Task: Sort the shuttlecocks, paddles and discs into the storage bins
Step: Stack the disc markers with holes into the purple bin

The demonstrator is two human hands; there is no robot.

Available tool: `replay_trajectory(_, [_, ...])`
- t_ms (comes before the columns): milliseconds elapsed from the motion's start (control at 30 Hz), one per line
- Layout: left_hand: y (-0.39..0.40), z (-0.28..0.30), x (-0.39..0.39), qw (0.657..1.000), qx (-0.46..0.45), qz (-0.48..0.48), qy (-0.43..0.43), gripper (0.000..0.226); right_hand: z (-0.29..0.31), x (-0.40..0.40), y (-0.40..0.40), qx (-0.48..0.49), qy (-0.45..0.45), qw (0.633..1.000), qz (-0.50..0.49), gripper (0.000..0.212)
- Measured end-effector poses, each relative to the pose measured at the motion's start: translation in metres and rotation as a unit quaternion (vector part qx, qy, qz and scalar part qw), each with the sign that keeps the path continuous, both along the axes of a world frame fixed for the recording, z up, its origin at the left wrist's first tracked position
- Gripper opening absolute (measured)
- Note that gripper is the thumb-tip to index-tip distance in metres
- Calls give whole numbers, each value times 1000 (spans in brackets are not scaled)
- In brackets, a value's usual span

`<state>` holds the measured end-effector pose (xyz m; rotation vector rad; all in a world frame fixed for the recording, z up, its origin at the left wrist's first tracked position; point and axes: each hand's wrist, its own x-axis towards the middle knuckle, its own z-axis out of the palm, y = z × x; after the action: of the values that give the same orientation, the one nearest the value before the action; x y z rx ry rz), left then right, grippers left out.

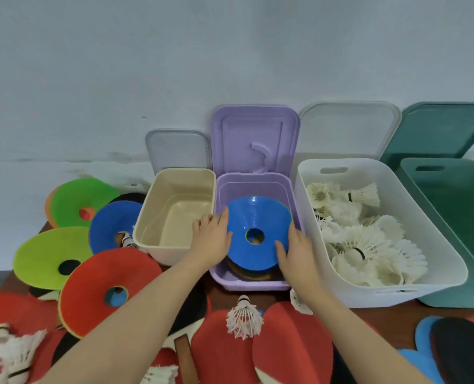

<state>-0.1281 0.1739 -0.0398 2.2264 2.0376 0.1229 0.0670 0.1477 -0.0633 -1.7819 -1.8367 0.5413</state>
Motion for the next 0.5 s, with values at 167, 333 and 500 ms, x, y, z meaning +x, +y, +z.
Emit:
replay_trajectory(167, [-6,-4,0,999,-20,-14,33,56,-6,7,-8,4,-64,997,38,47])
replay_trajectory(333, [-31,8,-1,999,3,-40,-2,54,1,12,-30,41,-18,998,51,39])
replay_trajectory(500, [-69,14,0,996,44,-75,-32,53,15,15,-71,132,42,987,82,34])
